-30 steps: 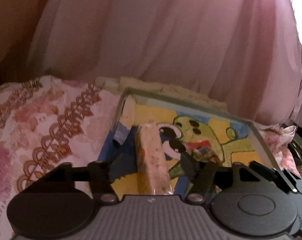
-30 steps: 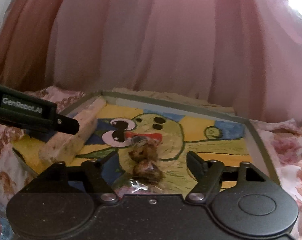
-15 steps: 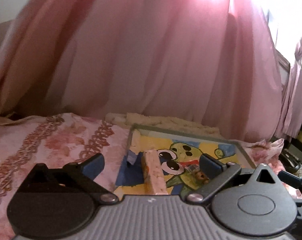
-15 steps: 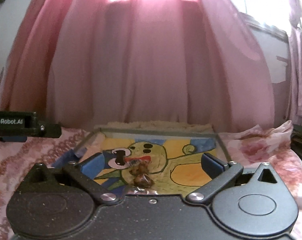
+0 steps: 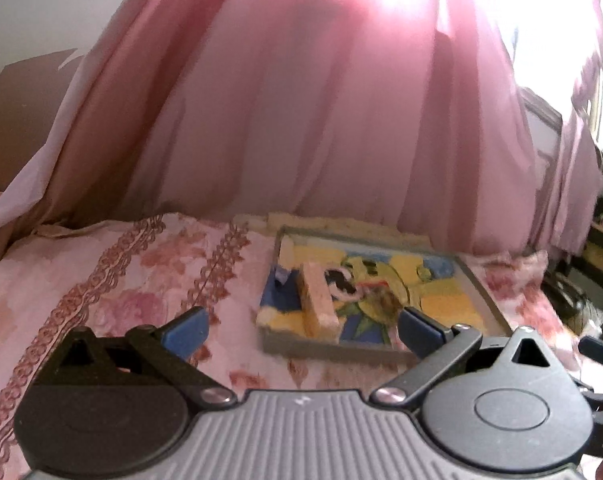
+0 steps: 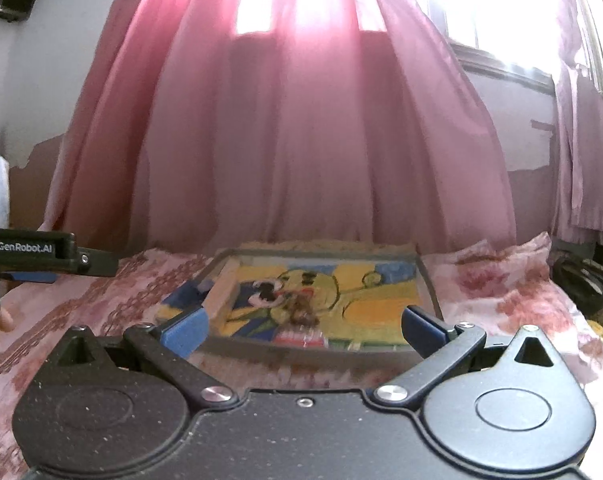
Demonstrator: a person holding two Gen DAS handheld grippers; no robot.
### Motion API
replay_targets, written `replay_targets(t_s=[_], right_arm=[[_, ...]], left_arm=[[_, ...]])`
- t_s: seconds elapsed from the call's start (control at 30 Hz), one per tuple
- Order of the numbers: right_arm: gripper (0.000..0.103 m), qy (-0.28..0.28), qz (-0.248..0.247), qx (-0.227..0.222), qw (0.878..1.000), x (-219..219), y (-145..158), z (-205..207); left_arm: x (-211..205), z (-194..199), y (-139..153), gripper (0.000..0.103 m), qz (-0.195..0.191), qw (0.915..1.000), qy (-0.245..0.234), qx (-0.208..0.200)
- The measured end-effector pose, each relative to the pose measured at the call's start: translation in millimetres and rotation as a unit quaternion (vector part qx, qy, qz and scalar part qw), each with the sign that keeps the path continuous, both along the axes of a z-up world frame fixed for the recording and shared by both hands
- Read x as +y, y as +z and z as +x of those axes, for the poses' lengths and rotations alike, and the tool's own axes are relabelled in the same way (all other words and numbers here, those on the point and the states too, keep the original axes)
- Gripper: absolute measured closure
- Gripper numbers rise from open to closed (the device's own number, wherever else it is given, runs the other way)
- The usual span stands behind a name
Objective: Organize snacks
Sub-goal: 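Open both tools to drop the snacks into the tray, then move both tools back toward the remaining snacks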
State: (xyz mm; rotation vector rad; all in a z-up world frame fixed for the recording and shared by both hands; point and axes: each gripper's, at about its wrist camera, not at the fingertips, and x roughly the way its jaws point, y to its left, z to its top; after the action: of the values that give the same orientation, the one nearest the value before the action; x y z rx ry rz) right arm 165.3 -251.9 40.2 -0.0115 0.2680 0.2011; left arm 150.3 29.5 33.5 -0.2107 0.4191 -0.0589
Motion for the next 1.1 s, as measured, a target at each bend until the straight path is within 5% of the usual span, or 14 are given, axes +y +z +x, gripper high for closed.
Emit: replay_targets(t_s=[0.27, 1.1], right_arm=[[0.001, 0.022, -0.049, 0.063, 0.997, -1, -11, -26], [0.001, 0.073, -0.156, 0.225, 0.959, 5, -67, -23]], left_arm=[[-14, -31, -25, 0.000, 0.040, 0.9954, -0.017, 0.086], [-52, -47, -71, 0.000, 0.112, 0.9634, -0.117, 0.214]])
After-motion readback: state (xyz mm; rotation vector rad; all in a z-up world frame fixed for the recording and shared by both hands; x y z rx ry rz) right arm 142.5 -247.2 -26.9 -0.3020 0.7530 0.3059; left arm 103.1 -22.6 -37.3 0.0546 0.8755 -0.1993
